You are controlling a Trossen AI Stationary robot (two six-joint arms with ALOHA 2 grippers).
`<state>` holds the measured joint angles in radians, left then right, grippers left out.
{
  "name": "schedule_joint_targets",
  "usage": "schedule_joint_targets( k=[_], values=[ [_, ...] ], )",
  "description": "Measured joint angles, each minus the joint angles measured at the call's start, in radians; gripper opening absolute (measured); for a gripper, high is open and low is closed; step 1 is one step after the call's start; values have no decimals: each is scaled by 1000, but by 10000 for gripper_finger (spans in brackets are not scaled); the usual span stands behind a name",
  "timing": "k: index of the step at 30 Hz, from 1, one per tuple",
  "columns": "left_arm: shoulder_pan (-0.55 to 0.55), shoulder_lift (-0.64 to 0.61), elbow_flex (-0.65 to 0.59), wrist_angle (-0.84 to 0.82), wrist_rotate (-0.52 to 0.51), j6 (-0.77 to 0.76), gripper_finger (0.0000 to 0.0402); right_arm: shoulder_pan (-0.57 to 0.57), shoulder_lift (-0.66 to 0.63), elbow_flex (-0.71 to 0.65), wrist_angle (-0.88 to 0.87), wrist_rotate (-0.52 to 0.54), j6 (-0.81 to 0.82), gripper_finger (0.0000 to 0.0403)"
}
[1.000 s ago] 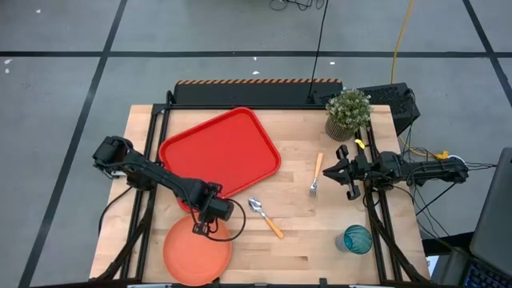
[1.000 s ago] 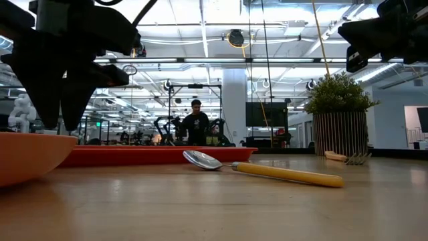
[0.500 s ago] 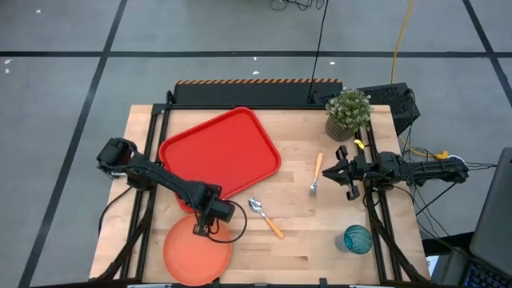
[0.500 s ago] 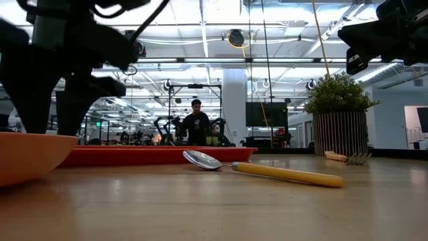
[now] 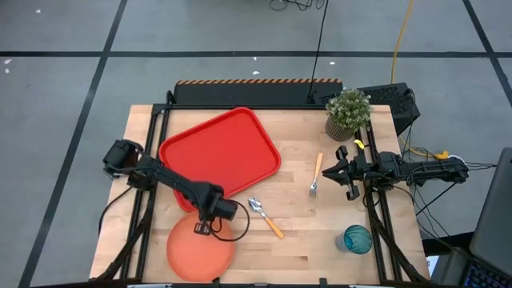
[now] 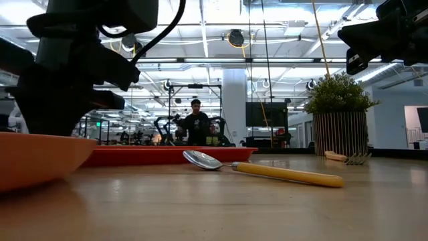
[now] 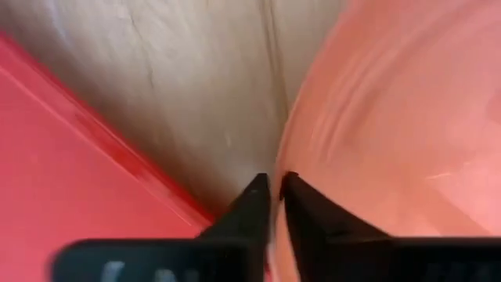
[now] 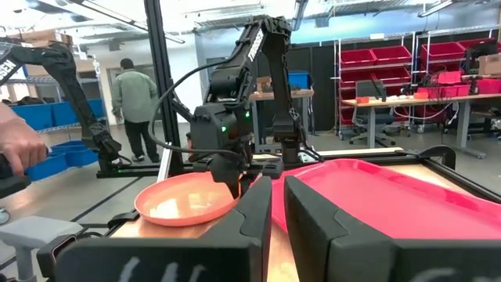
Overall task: Pick and place plate/cup/fork/spoon on tray
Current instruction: Put the light orange plate on the orange serving tray
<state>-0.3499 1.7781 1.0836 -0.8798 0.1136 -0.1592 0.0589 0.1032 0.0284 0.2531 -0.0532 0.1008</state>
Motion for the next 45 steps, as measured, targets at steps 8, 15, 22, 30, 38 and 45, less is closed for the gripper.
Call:
schedule_joint_targets(
  k=[8,15,22,30,38,45],
  values=[
    [16,1,0,0,116,47,7,0,0,0,-3,0,0,32],
    [38,3,-1,-8,196,96,5,0,0,0,-4,0,1,32],
    [73,3,13,-124,180,106,5,0,0,0,-12,0,11,32],
    [92,-38,101,-178,124,126,5,0,0,0,-26,0,11,32],
    [160,-93,145,-235,93,210,5,0,3,0,-32,0,22,32],
    [336,-92,145,-297,95,344,5,0,3,0,-13,0,38,32]
  ],
)
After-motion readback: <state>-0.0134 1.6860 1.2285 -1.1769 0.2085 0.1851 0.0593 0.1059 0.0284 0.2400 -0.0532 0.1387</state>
